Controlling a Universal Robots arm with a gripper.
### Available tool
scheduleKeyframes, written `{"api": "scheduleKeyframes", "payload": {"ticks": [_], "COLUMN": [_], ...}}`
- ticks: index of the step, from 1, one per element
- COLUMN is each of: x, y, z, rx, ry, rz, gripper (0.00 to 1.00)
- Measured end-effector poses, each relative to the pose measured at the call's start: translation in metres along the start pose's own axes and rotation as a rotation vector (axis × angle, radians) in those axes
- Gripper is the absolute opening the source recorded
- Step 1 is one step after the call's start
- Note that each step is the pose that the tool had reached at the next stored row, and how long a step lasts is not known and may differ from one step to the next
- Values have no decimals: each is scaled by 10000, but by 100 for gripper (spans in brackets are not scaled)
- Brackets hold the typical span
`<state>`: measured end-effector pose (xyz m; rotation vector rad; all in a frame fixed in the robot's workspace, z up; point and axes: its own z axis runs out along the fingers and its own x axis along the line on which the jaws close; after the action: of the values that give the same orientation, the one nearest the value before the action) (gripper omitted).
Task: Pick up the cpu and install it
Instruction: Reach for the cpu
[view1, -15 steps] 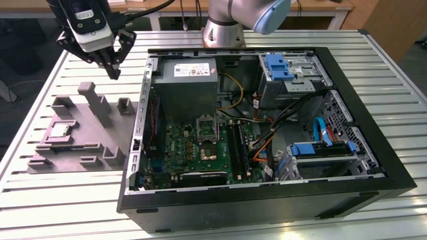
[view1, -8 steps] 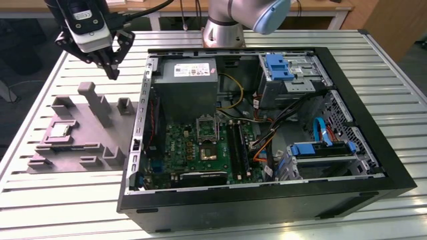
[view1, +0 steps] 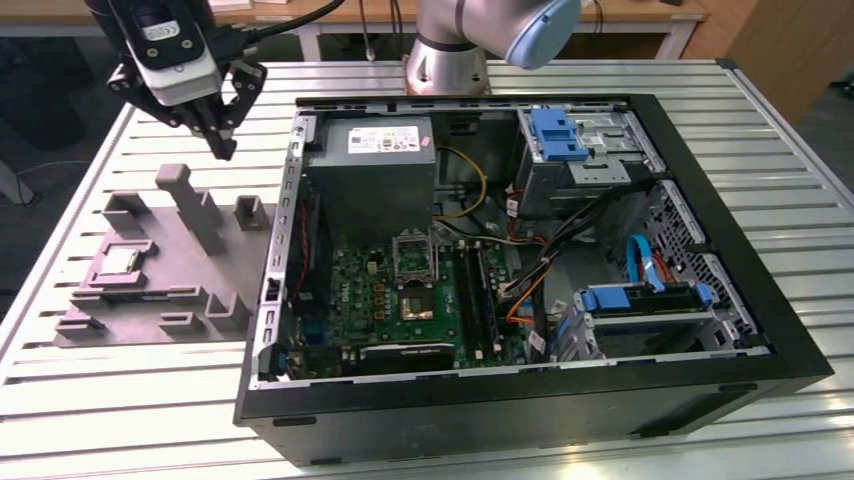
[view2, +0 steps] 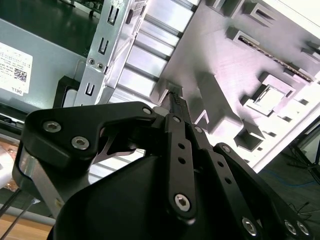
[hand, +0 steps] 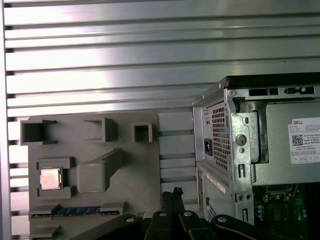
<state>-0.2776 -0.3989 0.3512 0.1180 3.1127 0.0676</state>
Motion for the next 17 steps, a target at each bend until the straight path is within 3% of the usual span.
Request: {"api": "scheduleKeyframes", "payload": {"ticks": [17], "x": [69], "y": [-5], "z": [0], "rx": [0], "ry": [0], "rz": [0], "gripper": [11]}}
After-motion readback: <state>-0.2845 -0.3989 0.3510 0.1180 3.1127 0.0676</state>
